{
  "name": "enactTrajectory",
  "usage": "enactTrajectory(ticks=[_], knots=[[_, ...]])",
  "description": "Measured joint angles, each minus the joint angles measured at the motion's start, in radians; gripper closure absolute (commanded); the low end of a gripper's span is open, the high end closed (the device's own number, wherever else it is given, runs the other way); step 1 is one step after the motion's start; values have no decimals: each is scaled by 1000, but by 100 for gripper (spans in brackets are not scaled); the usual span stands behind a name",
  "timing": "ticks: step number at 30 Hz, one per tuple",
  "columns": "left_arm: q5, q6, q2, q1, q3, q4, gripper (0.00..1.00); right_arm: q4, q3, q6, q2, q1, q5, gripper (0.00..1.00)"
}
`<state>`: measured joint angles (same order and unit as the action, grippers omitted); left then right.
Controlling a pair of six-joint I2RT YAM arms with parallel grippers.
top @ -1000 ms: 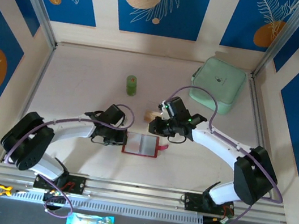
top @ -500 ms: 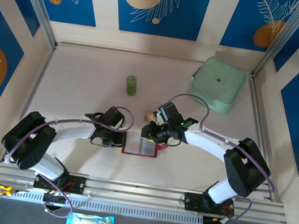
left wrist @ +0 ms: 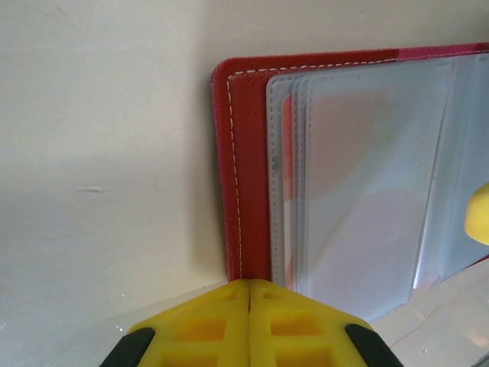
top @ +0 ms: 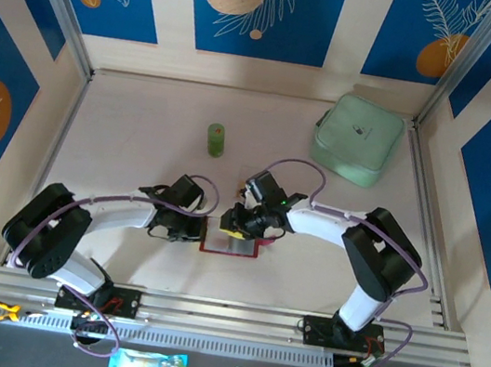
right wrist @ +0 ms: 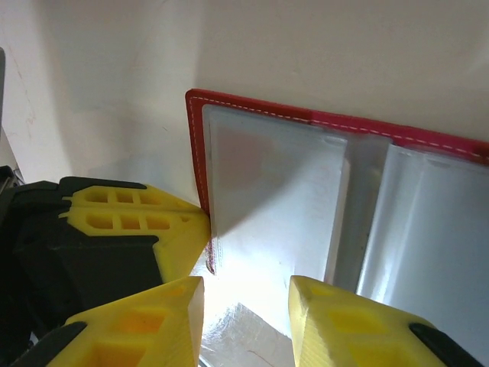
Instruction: Take the credit cards out of the card holder
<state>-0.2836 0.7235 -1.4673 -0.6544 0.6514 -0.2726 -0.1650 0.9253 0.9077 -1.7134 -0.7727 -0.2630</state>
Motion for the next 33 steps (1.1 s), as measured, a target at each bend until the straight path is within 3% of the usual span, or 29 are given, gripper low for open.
enactTrajectory(ticks=[33], knots=[[0,0,11,0,-14,7,93,-97,114,-21,-107,-27,72,66]])
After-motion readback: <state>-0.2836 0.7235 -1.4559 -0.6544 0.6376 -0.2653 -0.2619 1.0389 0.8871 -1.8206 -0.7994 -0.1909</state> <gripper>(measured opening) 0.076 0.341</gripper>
